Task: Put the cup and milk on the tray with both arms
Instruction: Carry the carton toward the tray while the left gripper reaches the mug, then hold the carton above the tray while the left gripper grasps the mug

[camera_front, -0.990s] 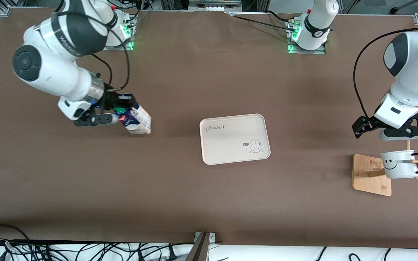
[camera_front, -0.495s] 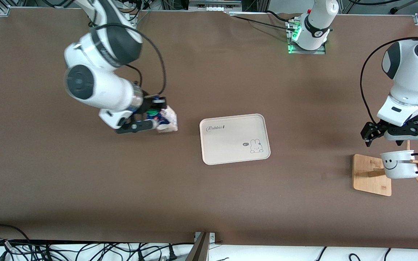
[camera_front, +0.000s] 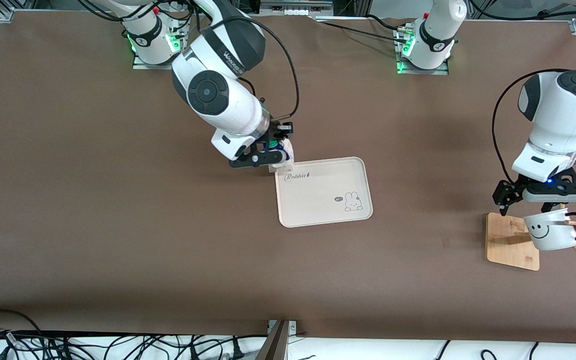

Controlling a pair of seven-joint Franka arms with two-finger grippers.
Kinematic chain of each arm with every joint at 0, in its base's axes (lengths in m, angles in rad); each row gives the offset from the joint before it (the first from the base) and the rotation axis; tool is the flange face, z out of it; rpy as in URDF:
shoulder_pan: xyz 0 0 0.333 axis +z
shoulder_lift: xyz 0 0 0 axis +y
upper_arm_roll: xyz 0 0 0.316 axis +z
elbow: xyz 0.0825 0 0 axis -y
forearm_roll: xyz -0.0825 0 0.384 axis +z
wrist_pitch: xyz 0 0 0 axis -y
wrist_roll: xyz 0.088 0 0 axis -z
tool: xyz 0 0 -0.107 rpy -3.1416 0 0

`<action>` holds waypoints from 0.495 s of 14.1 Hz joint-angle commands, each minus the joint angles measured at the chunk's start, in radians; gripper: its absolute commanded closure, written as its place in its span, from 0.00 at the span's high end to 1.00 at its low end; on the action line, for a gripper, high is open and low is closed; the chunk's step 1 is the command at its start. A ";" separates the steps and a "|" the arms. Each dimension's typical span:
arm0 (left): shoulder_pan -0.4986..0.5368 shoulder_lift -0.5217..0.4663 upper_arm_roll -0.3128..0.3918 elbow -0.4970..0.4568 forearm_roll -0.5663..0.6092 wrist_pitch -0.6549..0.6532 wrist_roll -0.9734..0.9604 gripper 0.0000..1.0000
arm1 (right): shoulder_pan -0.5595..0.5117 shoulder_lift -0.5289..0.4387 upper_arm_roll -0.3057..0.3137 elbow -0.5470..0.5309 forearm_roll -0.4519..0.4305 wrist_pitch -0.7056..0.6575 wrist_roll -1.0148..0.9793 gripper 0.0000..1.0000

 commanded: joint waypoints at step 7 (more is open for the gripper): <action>0.029 0.031 0.053 0.021 0.140 0.119 -0.002 1.00 | 0.058 0.092 -0.008 0.038 -0.038 0.118 0.089 0.18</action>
